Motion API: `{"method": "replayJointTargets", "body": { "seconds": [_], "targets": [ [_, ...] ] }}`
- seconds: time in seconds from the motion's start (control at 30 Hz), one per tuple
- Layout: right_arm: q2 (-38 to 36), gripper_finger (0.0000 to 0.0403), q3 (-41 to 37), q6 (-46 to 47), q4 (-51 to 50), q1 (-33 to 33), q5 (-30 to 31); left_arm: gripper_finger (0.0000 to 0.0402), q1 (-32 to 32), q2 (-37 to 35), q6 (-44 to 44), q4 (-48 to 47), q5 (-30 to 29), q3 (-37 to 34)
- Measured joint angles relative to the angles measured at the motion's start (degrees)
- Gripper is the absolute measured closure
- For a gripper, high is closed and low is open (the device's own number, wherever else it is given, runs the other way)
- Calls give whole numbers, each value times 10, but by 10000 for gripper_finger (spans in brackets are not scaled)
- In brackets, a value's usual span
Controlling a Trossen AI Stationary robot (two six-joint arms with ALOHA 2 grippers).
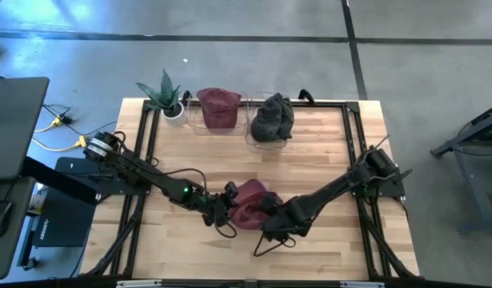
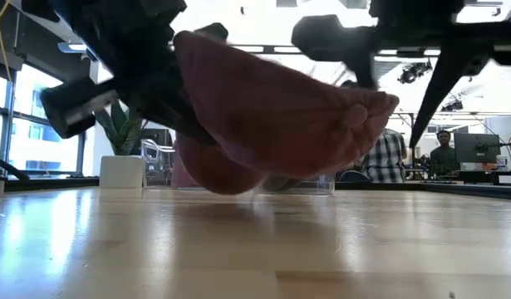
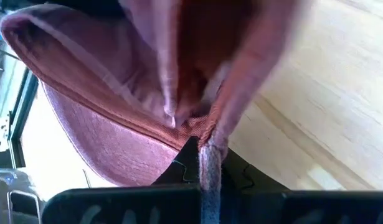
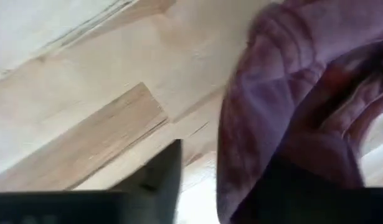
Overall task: Pick & Place hat
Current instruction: Put the red cap into the left transparent bin
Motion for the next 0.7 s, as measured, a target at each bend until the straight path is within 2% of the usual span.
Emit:
{"method": "replayJointTargets", "body": {
  "seconds": [0.17,0.2,0.33,0.43,0.57,0.7],
  "targets": [
    [-9,373,1,71,-11,0,-36,401,8,-18,-5,-31,23,1],
    [-13,387,1,84,-6,-1,-49,401,9,-18,-5,-29,34,0],
    [-30,381,1,160,43,-8,-95,399,20,-25,-11,-11,92,0],
    [-55,397,1,217,80,-26,-158,383,34,-25,-50,14,119,1],
    [-80,392,1,300,130,-53,-245,329,57,-26,-112,1,145,12],
    [-88,399,1,336,135,-70,-308,257,65,-50,-151,-68,163,52]
  ]
}}
